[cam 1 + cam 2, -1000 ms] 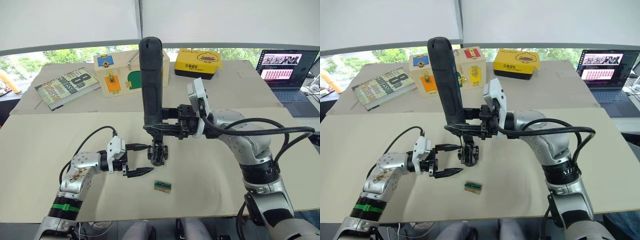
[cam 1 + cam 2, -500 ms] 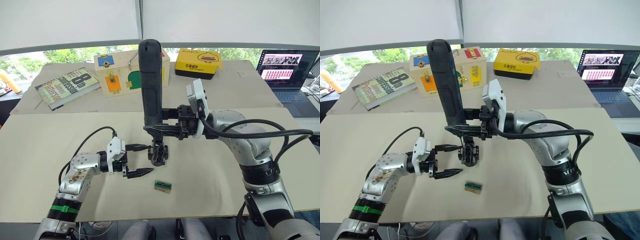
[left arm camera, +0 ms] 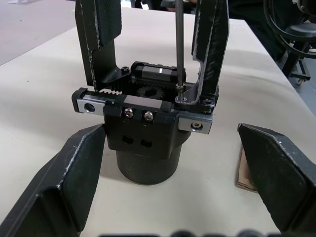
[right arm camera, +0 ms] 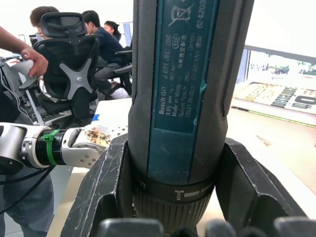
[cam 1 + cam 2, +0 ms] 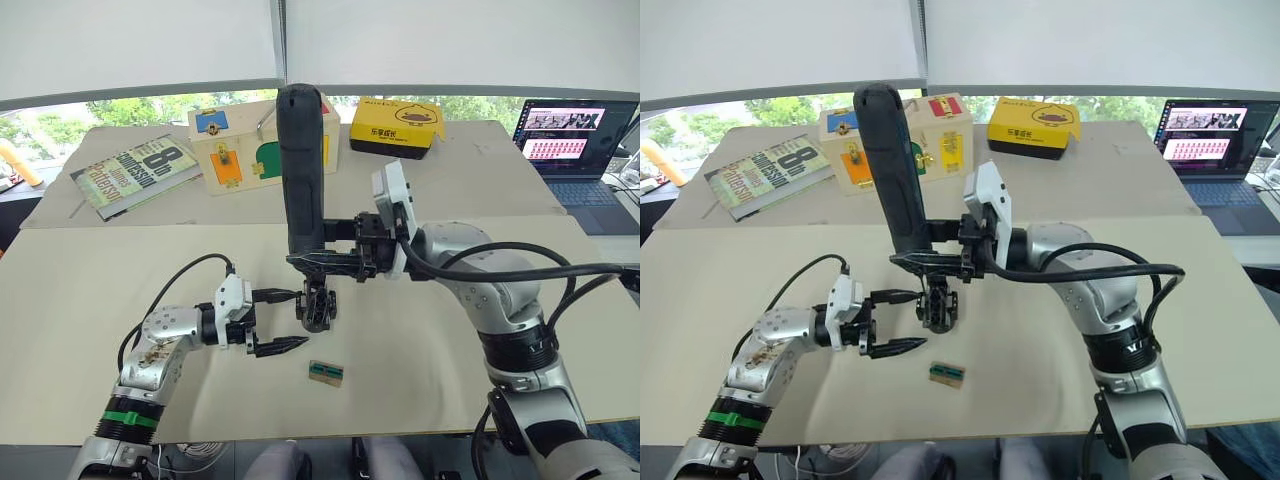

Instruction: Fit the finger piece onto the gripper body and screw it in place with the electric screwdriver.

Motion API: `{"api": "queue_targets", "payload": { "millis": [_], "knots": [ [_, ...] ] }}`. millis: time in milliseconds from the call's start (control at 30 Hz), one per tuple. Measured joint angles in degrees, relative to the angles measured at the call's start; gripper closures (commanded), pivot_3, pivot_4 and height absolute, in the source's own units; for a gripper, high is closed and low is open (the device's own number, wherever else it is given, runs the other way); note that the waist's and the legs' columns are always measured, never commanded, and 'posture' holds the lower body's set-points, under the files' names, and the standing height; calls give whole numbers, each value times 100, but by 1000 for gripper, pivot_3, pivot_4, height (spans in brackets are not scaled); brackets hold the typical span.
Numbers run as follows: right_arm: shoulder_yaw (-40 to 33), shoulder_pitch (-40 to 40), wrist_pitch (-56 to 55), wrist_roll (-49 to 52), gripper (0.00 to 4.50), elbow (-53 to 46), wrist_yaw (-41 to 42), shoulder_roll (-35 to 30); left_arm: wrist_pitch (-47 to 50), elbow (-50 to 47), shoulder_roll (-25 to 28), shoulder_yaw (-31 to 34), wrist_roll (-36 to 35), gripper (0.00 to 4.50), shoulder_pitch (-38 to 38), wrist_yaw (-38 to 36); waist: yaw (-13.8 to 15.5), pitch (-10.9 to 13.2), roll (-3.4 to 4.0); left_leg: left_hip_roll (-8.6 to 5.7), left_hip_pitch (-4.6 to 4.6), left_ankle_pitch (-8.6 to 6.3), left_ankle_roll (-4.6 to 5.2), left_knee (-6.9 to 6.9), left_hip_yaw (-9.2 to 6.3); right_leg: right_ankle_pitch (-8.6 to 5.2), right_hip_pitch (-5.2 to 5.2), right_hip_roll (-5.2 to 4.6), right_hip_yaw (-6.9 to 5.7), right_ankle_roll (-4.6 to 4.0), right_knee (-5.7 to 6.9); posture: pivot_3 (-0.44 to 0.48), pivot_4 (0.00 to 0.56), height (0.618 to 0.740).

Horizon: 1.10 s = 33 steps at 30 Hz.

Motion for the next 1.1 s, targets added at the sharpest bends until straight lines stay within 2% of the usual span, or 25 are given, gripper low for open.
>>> {"api": "queue_targets", "payload": {
  "millis": [333,1100],
  "knots": [
    [14,4,-15,-95,2588,-44,6,53,-45,328,-71,-180,377,0,-62,266,3,0,0,0,0,0,0,1,0,0,0,0,-1,0,1,0,150,740],
    [15,3,-16,-118,2588,-44,1,65,-472,1424,-714,-562,943,0,-831,596,15,-1,-1,-2,-1,0,0,20,-1,0,4,-4,0,0,7,0,150,740]
  ]
}}
